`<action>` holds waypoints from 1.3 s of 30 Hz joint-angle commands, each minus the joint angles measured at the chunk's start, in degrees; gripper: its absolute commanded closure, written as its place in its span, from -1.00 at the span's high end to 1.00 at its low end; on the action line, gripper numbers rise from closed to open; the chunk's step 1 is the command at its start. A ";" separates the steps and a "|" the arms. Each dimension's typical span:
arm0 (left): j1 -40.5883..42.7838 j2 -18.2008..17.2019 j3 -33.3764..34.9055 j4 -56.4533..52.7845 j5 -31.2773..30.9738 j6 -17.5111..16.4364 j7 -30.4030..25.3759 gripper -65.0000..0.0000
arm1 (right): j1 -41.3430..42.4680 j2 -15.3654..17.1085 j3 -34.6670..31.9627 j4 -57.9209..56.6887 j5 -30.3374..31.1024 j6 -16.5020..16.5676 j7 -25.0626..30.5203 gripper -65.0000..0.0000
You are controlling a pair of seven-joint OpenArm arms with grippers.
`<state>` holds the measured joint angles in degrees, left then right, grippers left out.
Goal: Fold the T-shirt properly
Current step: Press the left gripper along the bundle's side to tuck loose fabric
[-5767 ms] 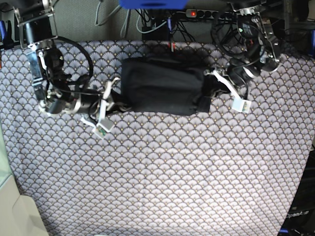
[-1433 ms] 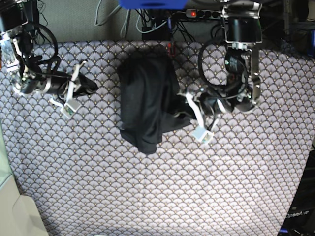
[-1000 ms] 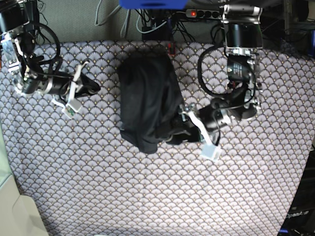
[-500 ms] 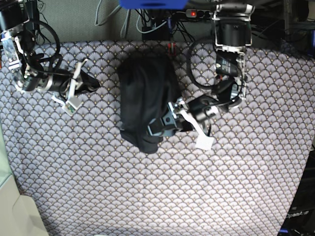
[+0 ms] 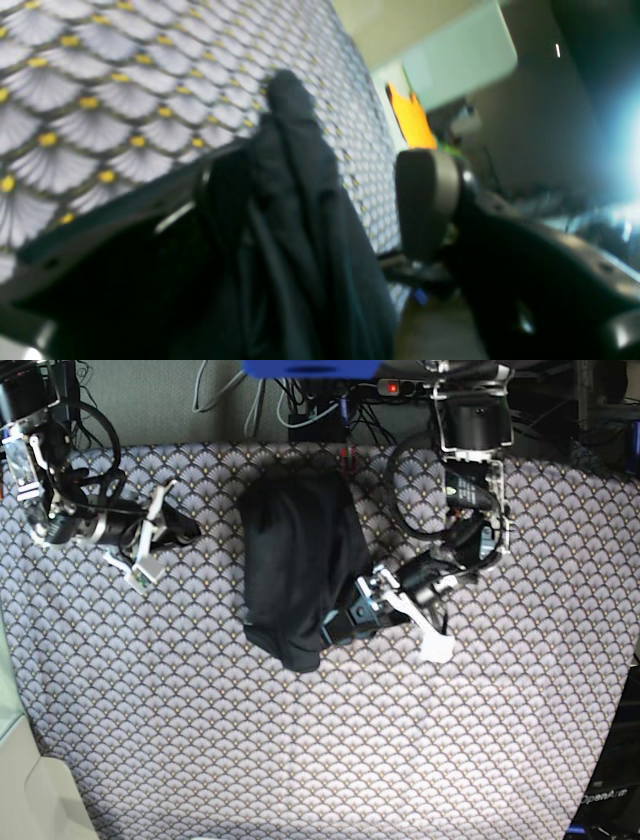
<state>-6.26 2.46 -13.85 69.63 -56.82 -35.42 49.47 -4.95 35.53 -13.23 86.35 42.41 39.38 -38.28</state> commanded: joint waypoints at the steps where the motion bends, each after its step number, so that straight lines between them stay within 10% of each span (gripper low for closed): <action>1: -1.25 0.40 0.26 0.84 -1.60 -0.58 -0.64 0.39 | 0.69 1.09 0.53 0.64 1.06 0.62 0.96 -0.86; 26: -2.22 4.88 1.76 0.66 8.16 0.12 -0.64 0.35 | 0.77 1.09 0.79 0.64 1.06 0.62 0.96 -0.86; 33: -2.22 4.88 1.58 0.57 8.25 0.12 -0.64 -0.58 | 0.60 1.09 0.79 0.64 1.06 0.62 0.96 -0.86; 39: -2.13 3.56 1.85 0.57 8.25 0.12 -0.64 -0.83 | 0.51 1.09 0.88 0.64 1.06 0.62 0.96 -0.86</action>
<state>-7.31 5.85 -12.12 69.41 -47.13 -34.52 49.50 -4.95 35.55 -13.10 86.35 42.39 39.38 -38.33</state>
